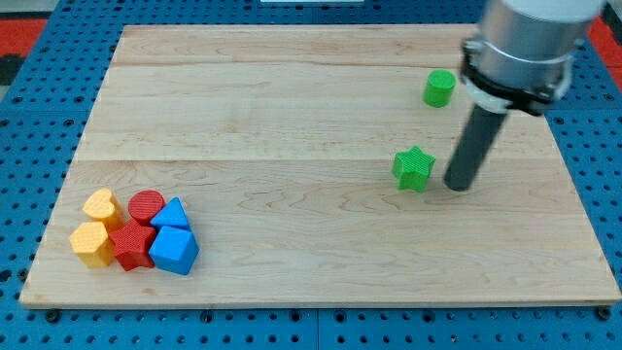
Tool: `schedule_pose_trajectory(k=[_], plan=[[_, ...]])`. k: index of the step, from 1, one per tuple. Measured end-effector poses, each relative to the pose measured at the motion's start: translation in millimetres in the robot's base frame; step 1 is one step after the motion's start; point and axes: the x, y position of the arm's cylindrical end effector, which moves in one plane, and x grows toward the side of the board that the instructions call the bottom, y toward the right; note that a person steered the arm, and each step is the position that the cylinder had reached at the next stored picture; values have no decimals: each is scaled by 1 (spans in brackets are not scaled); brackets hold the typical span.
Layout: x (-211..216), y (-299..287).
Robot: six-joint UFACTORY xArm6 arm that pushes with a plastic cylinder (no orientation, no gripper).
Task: Move green star towards top center
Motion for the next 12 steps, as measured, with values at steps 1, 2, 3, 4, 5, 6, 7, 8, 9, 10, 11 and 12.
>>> schedule_pose_trajectory(k=[1, 2, 3, 4, 5, 6, 7, 8, 9, 10, 11, 12], plan=[[-68, -33], [-112, -66], [-95, -1], [-45, 78], [9, 104], [12, 31], [-41, -37], [-115, -97], [-127, -124], [-90, -56], [-39, 3], [-4, -20]])
